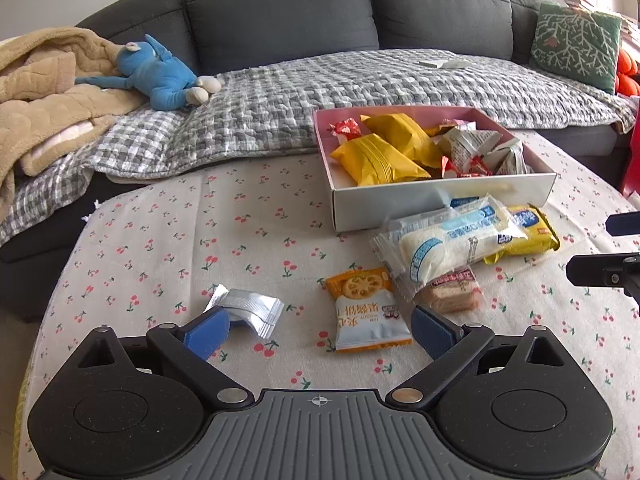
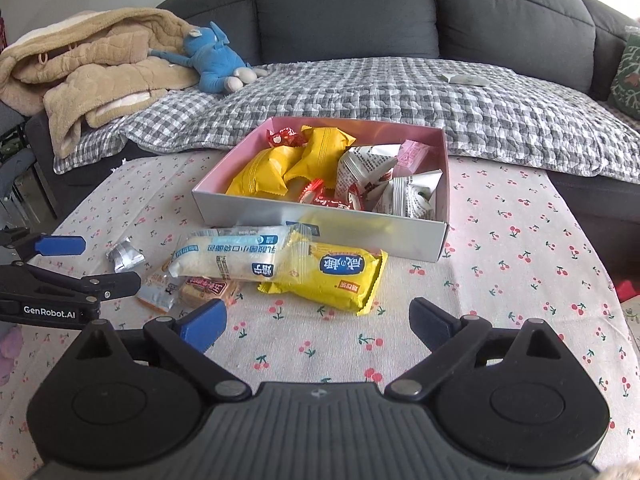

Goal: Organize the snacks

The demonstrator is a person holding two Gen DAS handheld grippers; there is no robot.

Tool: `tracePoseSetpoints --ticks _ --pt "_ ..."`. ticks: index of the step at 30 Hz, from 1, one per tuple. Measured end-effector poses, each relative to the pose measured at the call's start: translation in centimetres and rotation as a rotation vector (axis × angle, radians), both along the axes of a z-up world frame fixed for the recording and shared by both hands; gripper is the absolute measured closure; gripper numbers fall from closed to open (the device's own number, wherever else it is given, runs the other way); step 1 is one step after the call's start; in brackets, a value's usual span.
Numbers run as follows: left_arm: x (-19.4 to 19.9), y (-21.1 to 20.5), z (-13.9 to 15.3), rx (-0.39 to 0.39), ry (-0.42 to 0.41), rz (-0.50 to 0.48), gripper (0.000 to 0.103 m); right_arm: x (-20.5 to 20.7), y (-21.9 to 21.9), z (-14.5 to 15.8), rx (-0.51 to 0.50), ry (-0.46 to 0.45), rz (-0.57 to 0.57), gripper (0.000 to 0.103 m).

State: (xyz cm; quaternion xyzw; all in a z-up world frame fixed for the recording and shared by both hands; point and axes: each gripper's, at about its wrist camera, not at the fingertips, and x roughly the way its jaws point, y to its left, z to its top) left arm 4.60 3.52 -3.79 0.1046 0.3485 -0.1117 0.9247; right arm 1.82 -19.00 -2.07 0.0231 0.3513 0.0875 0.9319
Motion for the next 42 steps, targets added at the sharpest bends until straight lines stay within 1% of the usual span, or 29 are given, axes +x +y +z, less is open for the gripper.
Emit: tracePoseSetpoints --ticks 5,12,16,21,25,27,29,31,33,34,35,36,37,38,39,40,42 --pt "0.0 1.4 -0.7 0.026 -0.001 0.016 0.004 -0.3 0.7 -1.1 -0.055 0.005 0.017 0.006" --pt "1.7 3.8 -1.7 0.049 0.007 -0.024 0.005 -0.2 3.3 -1.7 -0.042 0.017 0.071 0.006" --pt "3.1 4.9 -2.5 0.036 0.054 -0.033 0.007 0.0 4.9 -1.9 -0.024 0.010 0.101 0.008" --pt "4.5 5.3 -2.7 0.013 0.083 -0.037 0.007 1.2 5.8 -2.5 0.021 0.031 0.079 0.026" --pt "5.5 5.7 -2.4 -0.033 0.089 -0.006 0.007 2.0 6.2 -2.7 0.049 0.022 0.054 0.032" --pt "5.9 5.9 -2.3 -0.056 0.095 0.014 0.007 2.5 6.3 -2.9 0.088 0.022 0.025 0.038" --pt "6.5 6.0 -2.3 -0.080 0.102 0.049 0.007 2.9 6.4 -3.2 0.133 0.032 0.001 0.041" --pt "6.8 6.3 -2.3 -0.107 0.106 0.085 0.007 3.2 6.8 -3.4 0.162 0.028 -0.011 0.041" --pt "7.1 6.6 -2.4 -0.133 0.110 0.122 0.010 3.3 7.4 -3.4 0.163 0.018 -0.014 0.046" --pt "7.2 6.7 -2.5 -0.141 0.115 0.137 0.014 3.3 7.7 -3.4 0.165 0.016 -0.012 0.050" --pt "7.3 6.9 -2.6 -0.146 0.123 0.157 0.020 3.4 7.9 -3.5 0.170 0.016 -0.006 0.055" --pt "7.4 6.9 -2.7 -0.148 0.131 0.172 0.025 3.3 8.1 -3.4 0.167 0.015 -0.005 0.056" --pt "7.5 7.1 -2.9 -0.148 0.138 0.188 0.035 3.3 8.3 -3.4 0.158 0.011 -0.006 0.057" --pt "7.4 7.2 -2.9 -0.148 0.135 0.199 0.043 3.1 8.4 -3.3 0.145 0.008 -0.001 0.061" --pt "7.3 7.3 -2.8 -0.149 0.128 0.205 0.048 3.0 8.4 -3.3 0.138 0.004 0.006 0.064" --pt "7.3 7.4 -2.7 -0.155 0.128 0.203 0.056 2.9 8.3 -3.3 0.134 0.004 0.019 0.065" --pt "7.2 7.4 -2.5 -0.165 0.128 0.203 0.059 2.7 8.0 -3.2 0.137 0.010 0.035 0.074"
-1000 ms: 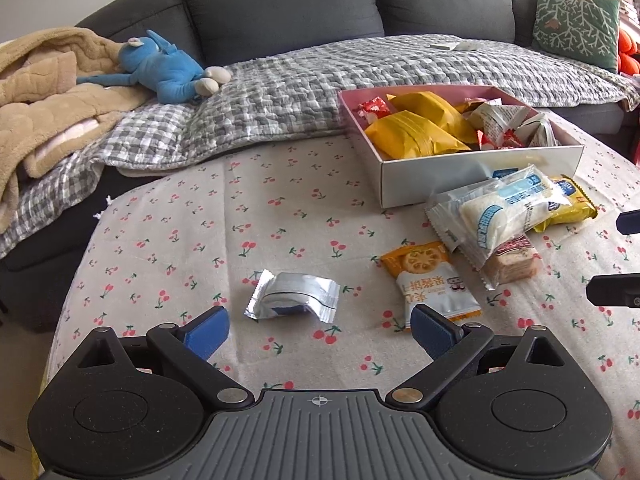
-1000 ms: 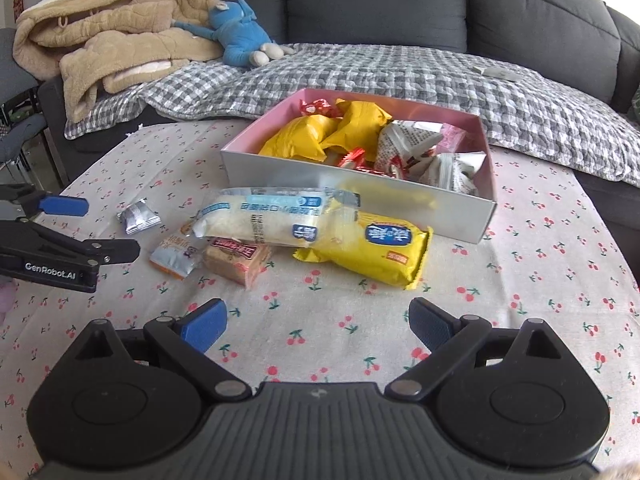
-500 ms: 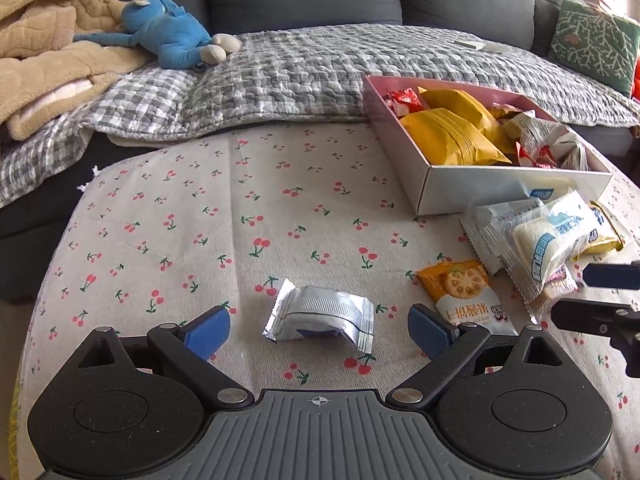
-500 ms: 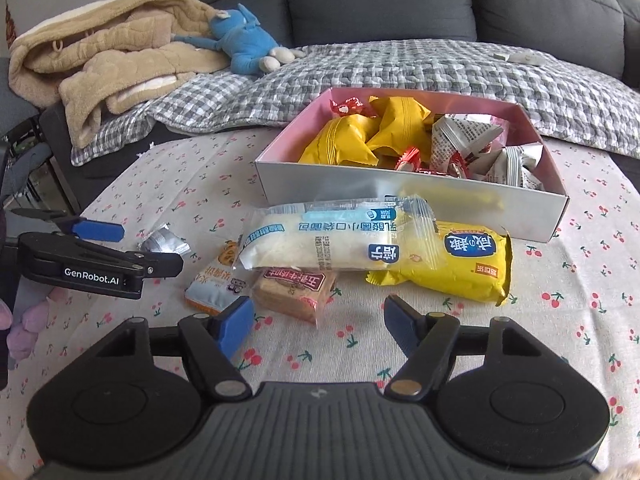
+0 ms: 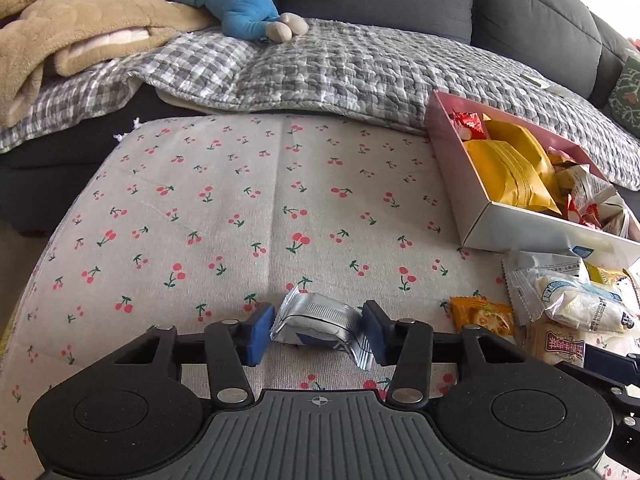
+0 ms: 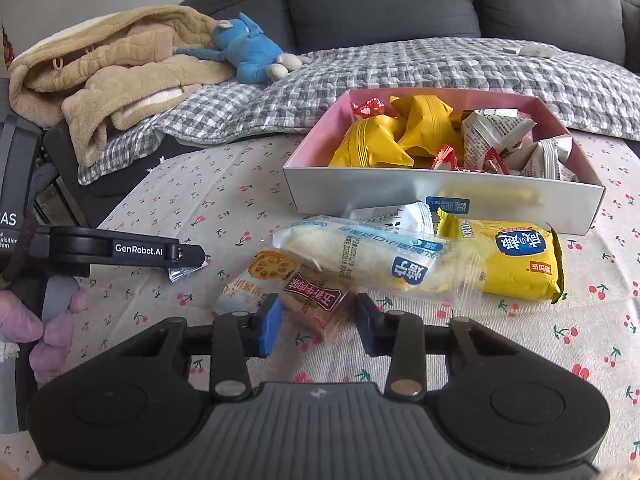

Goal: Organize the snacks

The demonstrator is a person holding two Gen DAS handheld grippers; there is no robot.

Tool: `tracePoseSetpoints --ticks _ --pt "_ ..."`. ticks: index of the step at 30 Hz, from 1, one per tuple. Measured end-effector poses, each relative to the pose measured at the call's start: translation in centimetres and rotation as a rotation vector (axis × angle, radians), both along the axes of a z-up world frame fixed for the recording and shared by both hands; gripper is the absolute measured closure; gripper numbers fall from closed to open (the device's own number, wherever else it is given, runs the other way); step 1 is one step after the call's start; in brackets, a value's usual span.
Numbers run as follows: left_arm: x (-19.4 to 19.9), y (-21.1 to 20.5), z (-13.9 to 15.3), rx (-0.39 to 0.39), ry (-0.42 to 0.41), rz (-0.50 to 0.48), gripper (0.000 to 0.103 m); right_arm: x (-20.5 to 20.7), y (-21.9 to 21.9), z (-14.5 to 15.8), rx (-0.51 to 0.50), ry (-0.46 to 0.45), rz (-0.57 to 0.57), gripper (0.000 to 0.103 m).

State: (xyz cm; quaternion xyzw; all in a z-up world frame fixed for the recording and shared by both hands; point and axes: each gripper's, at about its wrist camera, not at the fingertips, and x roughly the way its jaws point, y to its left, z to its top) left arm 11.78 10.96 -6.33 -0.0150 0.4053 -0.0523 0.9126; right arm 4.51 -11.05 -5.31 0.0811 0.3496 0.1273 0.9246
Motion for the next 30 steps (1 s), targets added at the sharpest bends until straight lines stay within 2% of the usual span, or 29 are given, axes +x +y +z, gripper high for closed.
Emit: tracePoseSetpoints --ticks 3,7,12,18,20,21,23,30 --pt "-0.3 -0.3 0.1 -0.007 0.002 -0.027 0.065 -0.3 -0.6 0.1 -0.004 0.018 0.010 0.086" --pt "-1.0 -1.3 0.4 0.003 0.001 -0.085 0.068 -0.7 -1.2 0.1 -0.028 0.032 -0.001 0.086" --pt "-1.7 -2.4 0.5 0.015 0.008 -0.124 0.068 -0.7 -0.8 0.4 0.025 0.050 -0.007 0.064" --pt "-2.1 -2.5 0.4 0.019 0.006 -0.135 0.068 0.8 0.8 0.3 0.043 0.039 -0.057 0.048" --pt "-2.2 -2.5 0.4 0.019 0.007 -0.140 0.068 1.4 1.0 0.1 0.050 0.045 -0.086 0.050" --pt "-2.2 -2.5 0.5 0.017 0.008 -0.145 0.068 1.7 1.1 -0.1 0.043 0.051 -0.100 0.057" --pt "-2.3 -2.6 0.5 0.015 0.010 -0.157 0.069 1.9 1.1 -0.2 0.020 0.044 -0.114 0.063" --pt "-3.1 -3.6 0.9 0.015 0.014 -0.206 0.072 0.5 -0.4 0.3 -0.004 0.065 -0.057 0.067"
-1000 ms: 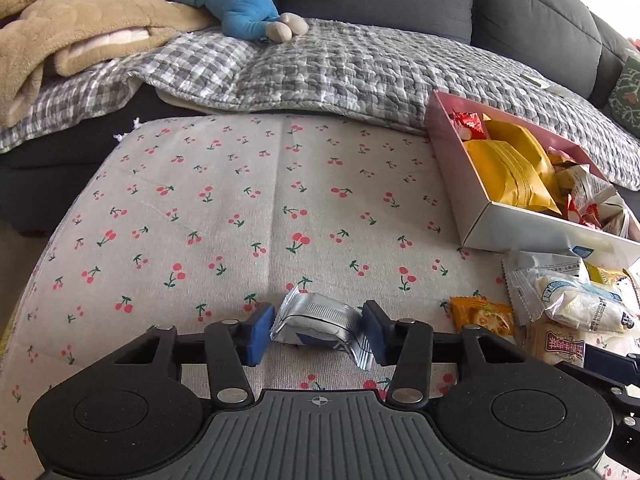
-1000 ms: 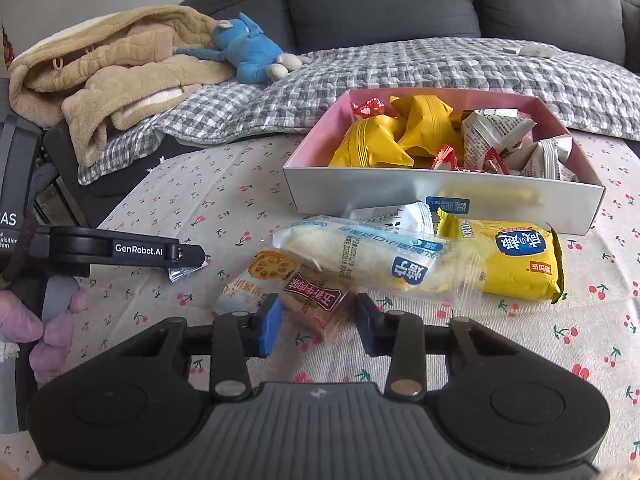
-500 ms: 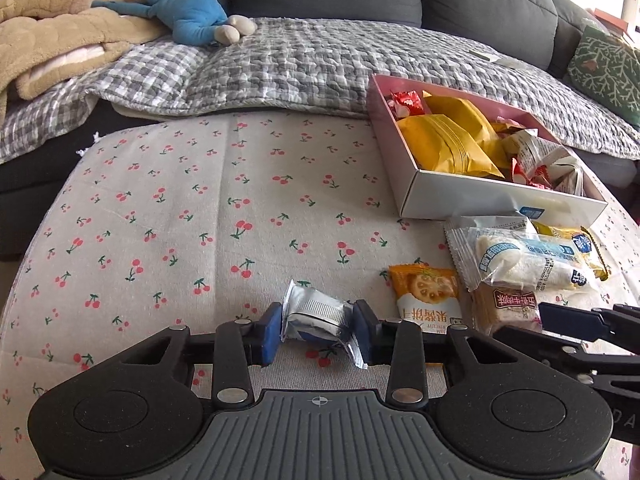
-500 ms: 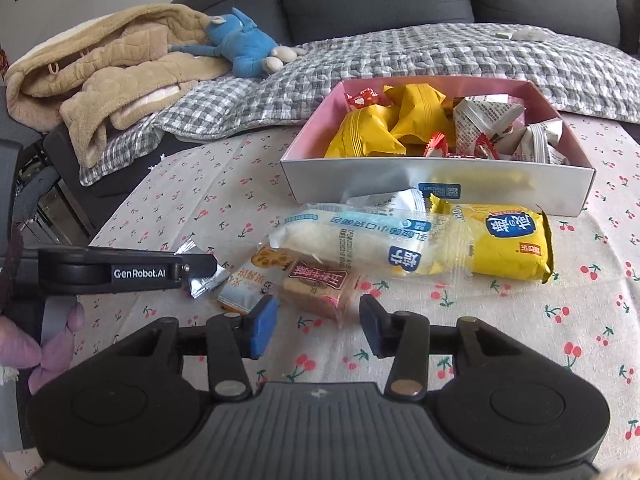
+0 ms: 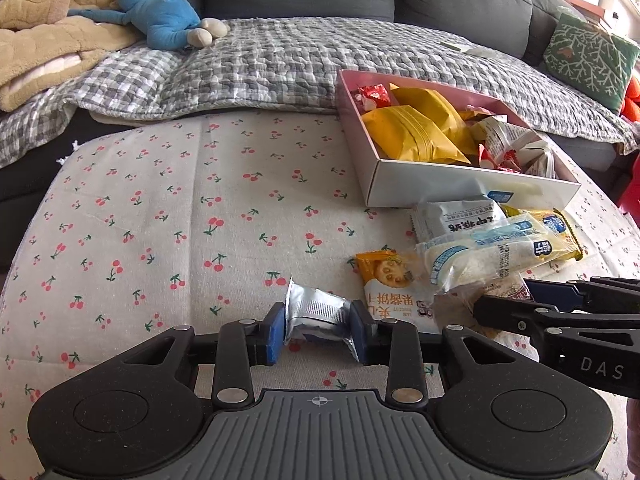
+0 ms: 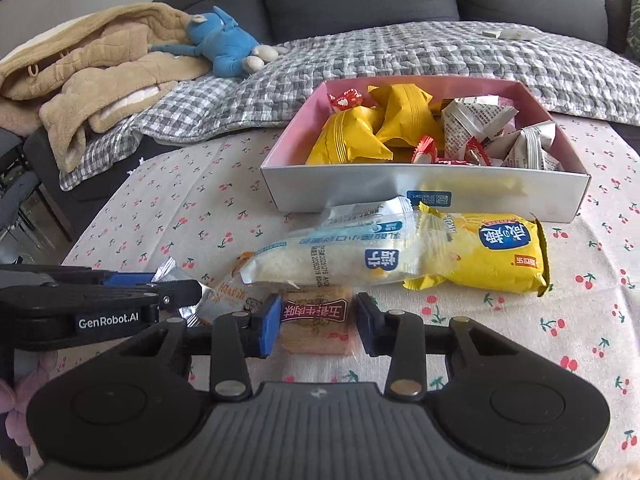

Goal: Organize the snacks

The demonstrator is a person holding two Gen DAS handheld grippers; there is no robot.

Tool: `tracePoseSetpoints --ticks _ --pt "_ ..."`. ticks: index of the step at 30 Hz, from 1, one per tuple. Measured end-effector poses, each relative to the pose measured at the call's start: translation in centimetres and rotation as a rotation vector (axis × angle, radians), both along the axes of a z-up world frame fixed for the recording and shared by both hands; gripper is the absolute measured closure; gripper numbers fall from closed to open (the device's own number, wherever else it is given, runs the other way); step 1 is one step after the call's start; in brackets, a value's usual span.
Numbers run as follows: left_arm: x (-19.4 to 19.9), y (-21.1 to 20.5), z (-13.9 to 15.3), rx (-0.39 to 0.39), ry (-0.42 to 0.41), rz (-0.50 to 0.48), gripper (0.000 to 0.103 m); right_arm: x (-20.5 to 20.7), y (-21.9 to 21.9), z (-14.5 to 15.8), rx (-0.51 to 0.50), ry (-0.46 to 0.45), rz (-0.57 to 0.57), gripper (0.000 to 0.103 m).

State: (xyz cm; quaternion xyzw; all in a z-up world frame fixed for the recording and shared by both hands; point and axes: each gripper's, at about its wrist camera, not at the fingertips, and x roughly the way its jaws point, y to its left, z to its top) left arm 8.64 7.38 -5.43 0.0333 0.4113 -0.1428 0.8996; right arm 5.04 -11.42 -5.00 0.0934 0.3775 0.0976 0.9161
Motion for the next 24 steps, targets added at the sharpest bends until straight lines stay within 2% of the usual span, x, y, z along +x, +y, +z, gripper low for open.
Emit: tracePoseSetpoints --ticks 11,15,18,19,20,22,24 --pt "-1.9 -1.3 0.2 0.014 0.018 -0.069 0.074 -2.1 -3.0 0.9 -0.067 0.056 0.004 0.067" --pt "-3.0 -1.7 0.2 0.055 0.025 -0.123 0.073 -2.6 -4.0 0.8 -0.081 0.069 -0.011 0.067" --pt "-3.7 -2.0 0.0 0.075 0.003 -0.151 0.066 -2.9 -4.5 0.7 -0.075 0.065 -0.016 0.067" --pt "-3.9 -2.0 -0.2 0.078 -0.001 -0.159 0.059 -3.1 -4.6 0.6 -0.068 0.061 -0.016 0.067" --pt "-4.0 -2.1 -0.4 0.082 -0.003 -0.164 0.046 -3.2 -4.7 0.5 -0.061 0.057 -0.018 0.067" --pt "-4.2 -2.3 -0.7 0.102 -0.024 -0.164 0.028 -3.5 -4.9 0.4 -0.048 0.046 -0.024 0.066" --pt "-4.3 -2.6 -1.0 0.125 -0.045 -0.173 0.026 -3.7 -5.0 0.3 -0.042 0.037 -0.024 0.065"
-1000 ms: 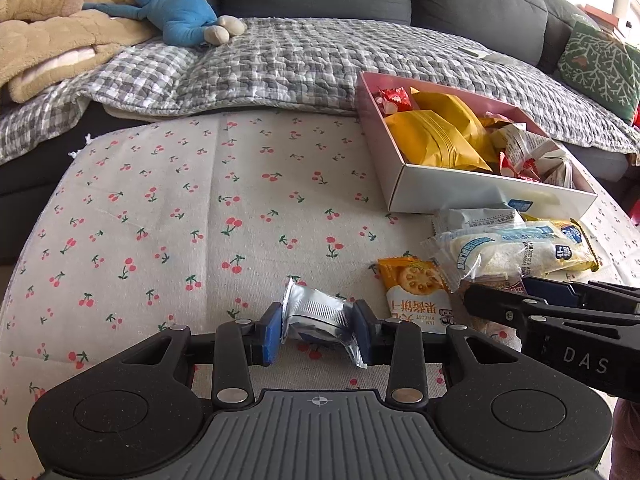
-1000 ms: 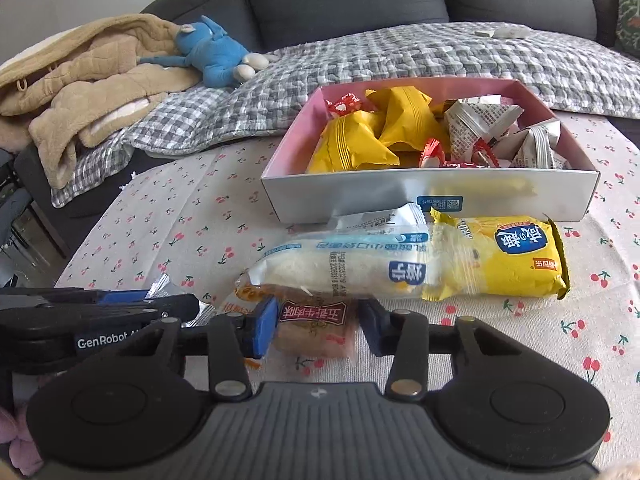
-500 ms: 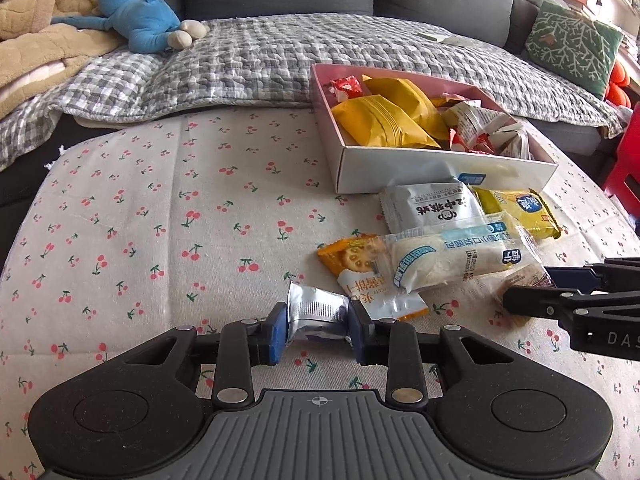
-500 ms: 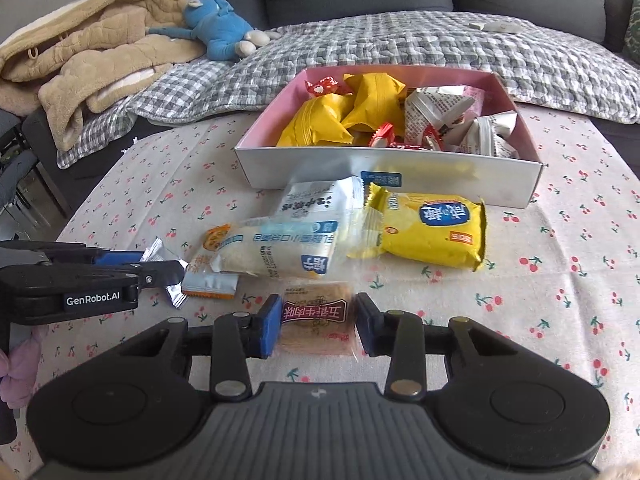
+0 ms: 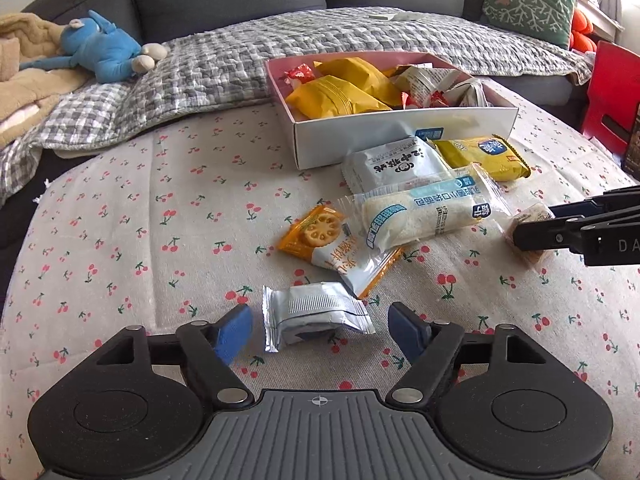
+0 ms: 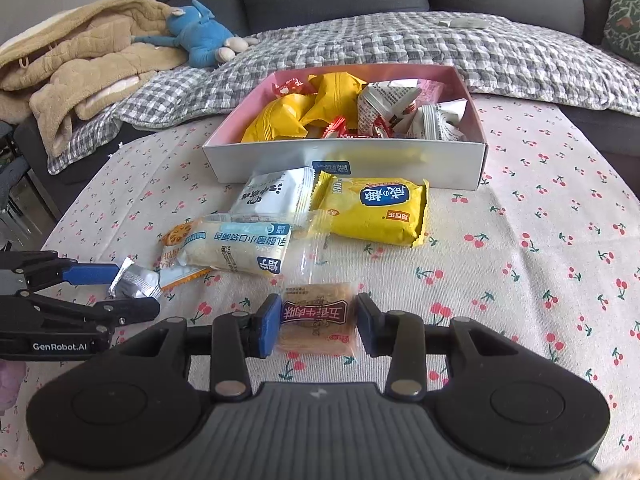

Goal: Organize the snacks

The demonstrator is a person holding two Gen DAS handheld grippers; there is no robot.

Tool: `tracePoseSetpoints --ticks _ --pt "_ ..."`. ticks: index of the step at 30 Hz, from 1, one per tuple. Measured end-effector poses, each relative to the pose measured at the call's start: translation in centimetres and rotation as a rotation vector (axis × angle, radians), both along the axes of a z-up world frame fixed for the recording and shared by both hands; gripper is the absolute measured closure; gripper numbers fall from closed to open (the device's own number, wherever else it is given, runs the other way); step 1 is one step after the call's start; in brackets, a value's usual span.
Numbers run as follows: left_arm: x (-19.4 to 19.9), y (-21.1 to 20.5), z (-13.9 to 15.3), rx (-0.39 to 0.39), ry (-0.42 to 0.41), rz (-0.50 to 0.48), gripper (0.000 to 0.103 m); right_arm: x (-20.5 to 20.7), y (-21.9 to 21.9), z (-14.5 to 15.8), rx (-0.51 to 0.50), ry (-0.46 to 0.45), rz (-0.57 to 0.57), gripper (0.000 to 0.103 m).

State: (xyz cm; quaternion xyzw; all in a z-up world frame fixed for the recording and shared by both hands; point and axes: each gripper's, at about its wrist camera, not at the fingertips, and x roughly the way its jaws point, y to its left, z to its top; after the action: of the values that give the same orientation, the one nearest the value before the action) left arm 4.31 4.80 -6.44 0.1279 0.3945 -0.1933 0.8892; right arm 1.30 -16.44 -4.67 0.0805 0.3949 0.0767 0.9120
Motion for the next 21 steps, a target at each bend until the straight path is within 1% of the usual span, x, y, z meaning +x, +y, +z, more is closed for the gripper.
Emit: tracePoseSetpoints --ticks 5,7,8,9,11,12,14,19,21 --pt "0.4 -0.4 -0.4 0.003 -0.009 0.011 0.027 -0.5 -0.1 -0.1 -0.010 -0.031 0.014 0.060" --pt "0.4 -0.5 -0.5 0.002 -0.013 0.021 0.027 -0.6 0.0 -0.3 -0.010 -0.036 0.020 0.055" --pt "0.5 -0.5 -0.5 0.001 -0.013 0.025 0.029 -0.6 0.0 -0.4 -0.010 -0.038 0.024 0.050" --pt "0.4 -0.5 -0.5 0.001 -0.019 0.033 0.032 -0.7 0.0 -0.5 -0.012 -0.040 0.027 0.049" --pt "0.4 -0.4 -0.5 -0.003 -0.024 0.040 0.043 -0.8 0.2 -0.8 -0.032 -0.054 0.037 0.049" --pt "0.4 -0.3 -0.5 -0.005 -0.024 0.044 0.045 -0.8 0.4 -0.8 -0.045 -0.061 0.043 0.049" --pt "0.3 -0.3 -0.5 -0.008 -0.027 0.050 0.055 -1.0 0.7 -0.8 -0.068 -0.074 0.053 0.050" --pt "-0.1 -0.4 -0.4 0.006 -0.040 0.053 0.066 -1.3 1.3 -0.9 -0.114 -0.091 0.062 0.057" --pt "-0.3 -0.5 -0.3 0.016 -0.045 0.054 0.068 -1.4 1.4 -0.8 -0.120 -0.099 0.064 0.062"
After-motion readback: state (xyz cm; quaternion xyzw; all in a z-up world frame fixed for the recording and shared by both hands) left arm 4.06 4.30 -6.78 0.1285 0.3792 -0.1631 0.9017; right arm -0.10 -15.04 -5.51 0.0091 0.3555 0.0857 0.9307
